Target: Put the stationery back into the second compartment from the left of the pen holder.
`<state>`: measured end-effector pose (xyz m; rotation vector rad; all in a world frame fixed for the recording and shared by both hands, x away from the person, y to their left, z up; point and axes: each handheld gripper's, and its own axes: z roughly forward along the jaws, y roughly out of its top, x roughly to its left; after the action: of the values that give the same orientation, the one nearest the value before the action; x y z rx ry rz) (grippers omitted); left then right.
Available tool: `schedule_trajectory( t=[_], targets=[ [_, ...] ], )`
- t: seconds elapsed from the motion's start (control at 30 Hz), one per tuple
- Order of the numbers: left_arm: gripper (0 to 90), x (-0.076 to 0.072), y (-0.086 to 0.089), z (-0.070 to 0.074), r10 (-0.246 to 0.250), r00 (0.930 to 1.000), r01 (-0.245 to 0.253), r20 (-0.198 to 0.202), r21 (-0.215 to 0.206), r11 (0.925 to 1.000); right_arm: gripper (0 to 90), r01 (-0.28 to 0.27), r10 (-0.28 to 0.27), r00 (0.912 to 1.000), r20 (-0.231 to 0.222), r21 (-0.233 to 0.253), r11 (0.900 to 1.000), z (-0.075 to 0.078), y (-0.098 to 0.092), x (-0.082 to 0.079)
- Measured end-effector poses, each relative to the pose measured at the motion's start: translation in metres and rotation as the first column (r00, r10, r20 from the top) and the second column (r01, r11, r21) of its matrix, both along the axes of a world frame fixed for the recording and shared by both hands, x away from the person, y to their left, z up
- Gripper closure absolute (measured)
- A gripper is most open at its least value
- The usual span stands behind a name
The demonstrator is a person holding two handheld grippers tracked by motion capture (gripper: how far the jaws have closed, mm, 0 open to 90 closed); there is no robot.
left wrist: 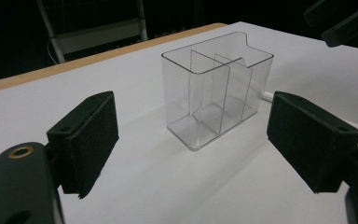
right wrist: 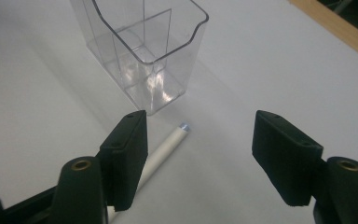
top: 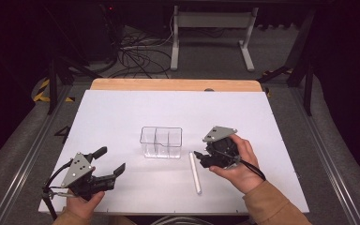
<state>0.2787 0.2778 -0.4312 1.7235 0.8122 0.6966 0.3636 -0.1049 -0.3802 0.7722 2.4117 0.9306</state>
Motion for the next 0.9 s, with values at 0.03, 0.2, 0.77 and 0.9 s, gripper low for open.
schedule_trajectory(
  t=[0.03, 0.2, 0.77, 0.9],
  targets=[
    [17.3, 0.0, 0.0, 0.0, 0.0, 1.0, 0.0, 0.0, 0.0, 1.0, 36.9, 0.005, -0.006, 0.9999, -0.013, -0.01, 1.0, -0.001, 0.002, 0.001],
    [17.3, -0.001, 0.0, 0.0, 0.003, 1.0, -0.003, -0.002, -0.005, 1.0, 39.0, 0.039, -0.039, 0.9954, -0.087, -0.005, 0.999, -0.008, 0.01, 0.006],
    [17.3, -0.001, 0.0, 0.0, -0.003, 1.0, 0.003, -0.003, 0.006, 1.0, 44.8, 0.184, -0.178, 0.9457, -0.272, -0.002, 0.983, -0.023, 0.024, 0.018],
    [17.3, 0.0, 0.0, 0.0, -0.003, 1.0, 0.003, -0.002, 0.002, 1.0, 45.9, 0.187, -0.183, 0.9434, -0.276, -0.011, 0.982, -0.025, 0.025, 0.019]
  ],
)
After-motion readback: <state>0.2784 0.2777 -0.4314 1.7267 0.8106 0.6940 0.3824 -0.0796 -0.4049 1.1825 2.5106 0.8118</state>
